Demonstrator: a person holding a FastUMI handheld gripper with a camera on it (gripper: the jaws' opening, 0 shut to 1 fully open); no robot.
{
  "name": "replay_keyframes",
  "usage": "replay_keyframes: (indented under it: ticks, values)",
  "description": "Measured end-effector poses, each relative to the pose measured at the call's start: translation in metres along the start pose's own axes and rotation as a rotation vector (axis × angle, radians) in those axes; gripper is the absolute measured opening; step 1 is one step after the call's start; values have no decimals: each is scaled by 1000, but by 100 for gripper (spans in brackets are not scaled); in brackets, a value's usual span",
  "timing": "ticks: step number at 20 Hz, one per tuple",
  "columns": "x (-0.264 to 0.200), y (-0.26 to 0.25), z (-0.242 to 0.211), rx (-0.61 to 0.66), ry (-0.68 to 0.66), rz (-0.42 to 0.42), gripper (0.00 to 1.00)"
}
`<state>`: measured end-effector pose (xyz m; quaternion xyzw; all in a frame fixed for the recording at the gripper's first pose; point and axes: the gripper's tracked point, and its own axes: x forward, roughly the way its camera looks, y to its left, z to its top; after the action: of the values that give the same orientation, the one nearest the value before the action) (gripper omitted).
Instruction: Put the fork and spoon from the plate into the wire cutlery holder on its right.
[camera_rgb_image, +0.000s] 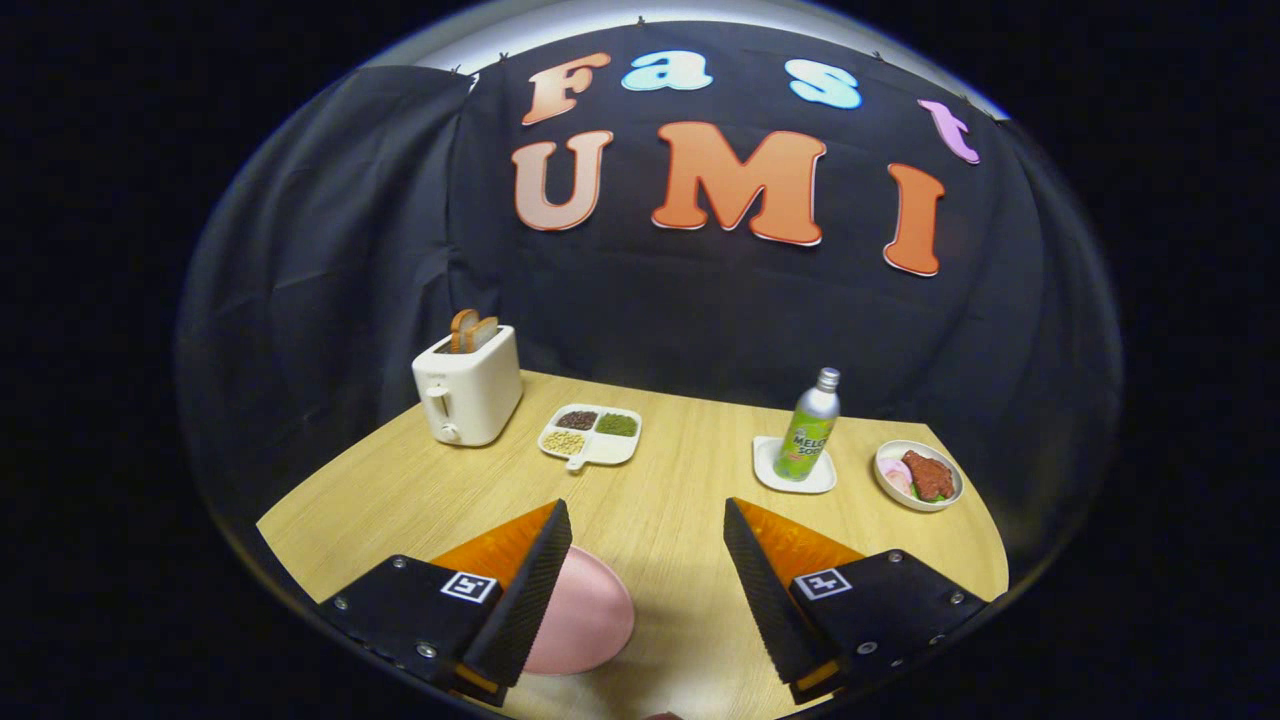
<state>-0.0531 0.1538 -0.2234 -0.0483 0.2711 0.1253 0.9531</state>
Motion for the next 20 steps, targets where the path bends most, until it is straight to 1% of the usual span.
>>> replay_keyframes:
  ticks: [6, 10, 12, 16, 20]
  values:
    - [12, 63, -48, -64, 108, 113, 93]
    - [20, 87, -92, -86, 233, 148, 93]
    - [23, 92, -112, -109, 291, 145, 93]
    - [22, 108, -147, -166, 411, 193, 92]
    - [20, 118, -166, -193, 499, 232, 83]
